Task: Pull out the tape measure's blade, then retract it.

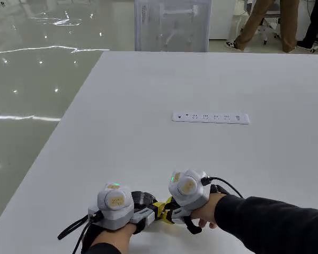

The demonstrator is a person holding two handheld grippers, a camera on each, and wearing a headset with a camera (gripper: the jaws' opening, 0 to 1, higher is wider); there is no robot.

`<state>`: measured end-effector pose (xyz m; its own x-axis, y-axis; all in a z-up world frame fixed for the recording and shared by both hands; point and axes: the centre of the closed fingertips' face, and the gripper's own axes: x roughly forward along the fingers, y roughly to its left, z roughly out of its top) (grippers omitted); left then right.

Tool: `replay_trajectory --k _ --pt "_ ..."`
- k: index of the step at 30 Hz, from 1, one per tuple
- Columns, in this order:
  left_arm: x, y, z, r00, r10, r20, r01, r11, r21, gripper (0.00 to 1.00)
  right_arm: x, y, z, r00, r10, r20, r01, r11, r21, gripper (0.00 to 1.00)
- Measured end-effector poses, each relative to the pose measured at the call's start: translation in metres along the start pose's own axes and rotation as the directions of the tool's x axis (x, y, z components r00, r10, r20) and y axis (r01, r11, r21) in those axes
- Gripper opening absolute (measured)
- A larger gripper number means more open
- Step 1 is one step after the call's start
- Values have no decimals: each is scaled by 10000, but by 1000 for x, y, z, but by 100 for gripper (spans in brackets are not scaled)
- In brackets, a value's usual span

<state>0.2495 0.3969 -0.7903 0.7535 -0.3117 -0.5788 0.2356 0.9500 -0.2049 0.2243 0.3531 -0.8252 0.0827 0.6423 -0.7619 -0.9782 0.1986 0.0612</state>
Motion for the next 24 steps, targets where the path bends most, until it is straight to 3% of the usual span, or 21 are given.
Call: replay_trajectory --k 5,7,9,12,14,16,18,19,20,22,24 --pt "-5 -1 5 9987 -502 46 499 9973 534 66 -3 -2 -3 9980 -517 353 493 9966 660 22" --pt "-4 -1 8 9965 -831 128 825 9959 364 78 -8 -1 -5 9976 -525 446 478 9939 995 35" --pt "-5 -2 9 9937 -1110 120 1109 9938 113 96 -13 -1 -6 9970 -605 481 550 9926 1085 41" --pt "-13 -6 7 9786 -2058 -47 2056 9782 -274 100 -26 -3 -8 9936 -858 735 771 9905 1139 44" --pt "-23 -15 13 9568 -2892 309 2907 9548 -626 100 -37 -2 -10 9928 -887 803 774 9879 1343 47" --pt "-30 -9 12 9588 -2830 223 2831 9591 25 100 -47 -1 -10 9904 -872 1070 715 9872 1427 53" --pt "-37 -11 16 9474 -3171 435 3133 9465 777 100 -58 -1 -14 9870 -986 1271 784 9848 1547 59" --pt "-40 -8 11 9498 -3126 116 3103 9462 917 100 -63 -1 -16 9857 -1050 1318 844 9846 1531 60" --pt "-43 -9 3 9419 -3340 -358 3358 9382 835 100 -70 -2 -19 9824 -1232 1403 1018 9833 1506 61" --pt "-50 -9 2 9274 -3722 -383 3741 9239 806 100 -83 -5 -25 9749 -1615 1532 1373 9780 1570 62" --pt "-54 0 4 9383 -3453 -183 3449 9309 1207 100 -91 -5 -31 9724 -1742 1551 1489 9755 1620 63"
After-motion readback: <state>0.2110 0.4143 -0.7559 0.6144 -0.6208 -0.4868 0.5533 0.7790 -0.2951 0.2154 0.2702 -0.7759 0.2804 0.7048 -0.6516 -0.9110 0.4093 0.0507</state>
